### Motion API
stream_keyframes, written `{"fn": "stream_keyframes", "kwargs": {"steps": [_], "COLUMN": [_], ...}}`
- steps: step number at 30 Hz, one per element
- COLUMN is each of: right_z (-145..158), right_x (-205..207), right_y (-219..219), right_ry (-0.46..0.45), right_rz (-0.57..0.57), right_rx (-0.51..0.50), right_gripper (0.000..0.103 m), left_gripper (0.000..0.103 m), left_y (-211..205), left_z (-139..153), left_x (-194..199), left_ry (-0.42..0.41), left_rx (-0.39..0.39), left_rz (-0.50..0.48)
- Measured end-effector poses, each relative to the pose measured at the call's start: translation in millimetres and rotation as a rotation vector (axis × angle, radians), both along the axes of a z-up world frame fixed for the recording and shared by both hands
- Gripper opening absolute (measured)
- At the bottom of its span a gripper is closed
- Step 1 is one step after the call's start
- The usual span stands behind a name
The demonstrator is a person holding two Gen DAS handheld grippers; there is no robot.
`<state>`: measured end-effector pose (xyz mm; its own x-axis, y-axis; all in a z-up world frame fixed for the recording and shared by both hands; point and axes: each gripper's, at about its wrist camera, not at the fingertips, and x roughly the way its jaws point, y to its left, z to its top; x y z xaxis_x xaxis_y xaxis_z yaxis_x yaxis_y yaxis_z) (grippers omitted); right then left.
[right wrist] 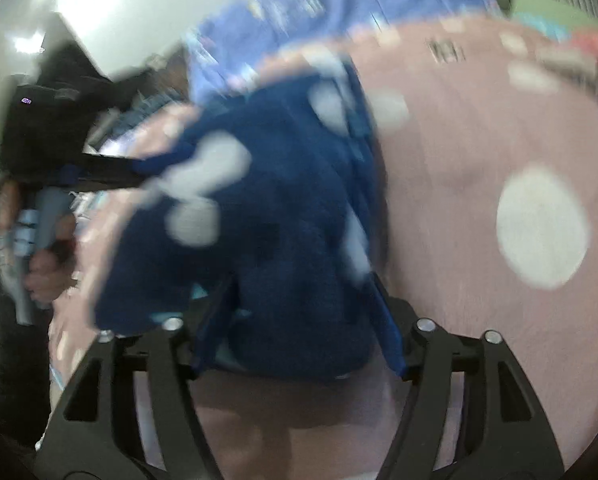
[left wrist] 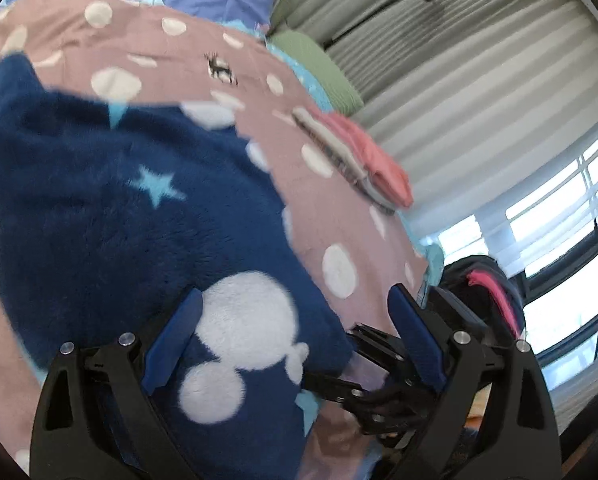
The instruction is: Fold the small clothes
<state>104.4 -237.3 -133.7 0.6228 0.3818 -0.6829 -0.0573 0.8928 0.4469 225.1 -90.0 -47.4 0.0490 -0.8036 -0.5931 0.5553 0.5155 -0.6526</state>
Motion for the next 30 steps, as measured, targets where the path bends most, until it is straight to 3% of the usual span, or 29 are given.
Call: {"fn": "stream_keyframes", "kwargs": {"steps": [1, 3, 7, 11, 14, 17, 20, 23, 25, 27, 28, 30], "right_z": [-11, -6, -2, 2, 5, 9, 7, 7, 13, 19, 24, 35], "right_x": [4, 4, 1, -14, -24, -37, -43, -48, -56, -58, -58, -57], "right_y": [-6, -5, -5, -20, -30, -48, -63, -71, -71, -72, -73, -65], "right_ry": [0.000, 0.001, 0.004, 0.029, 0.039, 0.048, 0.069, 0.046, -0.001, -0.028, -0.028, -0.008], "right_rz": [-0.011, -0.008, -0.009, -0.041, -0.057, -0.081, -0.094, -0.113, -0.153, -0.205, -0.241, -0.346], "right_rx": [0.064, 0.047, 0.047, 0.144, 0.215, 0.394, 0.600, 0.702, 0.692, 0.602, 0.527, 0.253], "right_gripper": [0.074, 0.073, 0.073, 0.073, 0.073, 0.077, 0.078, 0.078, 0.078, 0.078, 0.078, 0.079], "left_gripper": [0.088, 0.085, 0.085, 0.085, 0.086, 0.087, 0.096, 0.096, 0.097, 0.102, 0.102, 0.102], "left_y": [-2, -9, -9, -6, -3, -2, -5, 2, 9, 7, 4, -7], "left_z": [-5, -7, -6, -4, 3, 23, 36, 33, 18, -1, -4, -9], "left_x": [-2, -11, -12, -14, -27, -40, -44, -35, -25, -26, -33, -42], "left_ry": [-0.037, -0.135, -0.148, -0.172, -0.247, -0.329, -0.464, -0.462, -0.417, -0.476, -0.527, -0.600], "left_rx": [0.036, 0.089, 0.100, 0.091, 0.103, 0.162, 0.313, 0.366, 0.386, 0.414, 0.432, 0.493], "left_rz": [-0.004, 0.001, 0.012, 0.022, 0.046, 0.107, 0.168, 0.198, 0.221, 0.213, 0.211, 0.210]}}
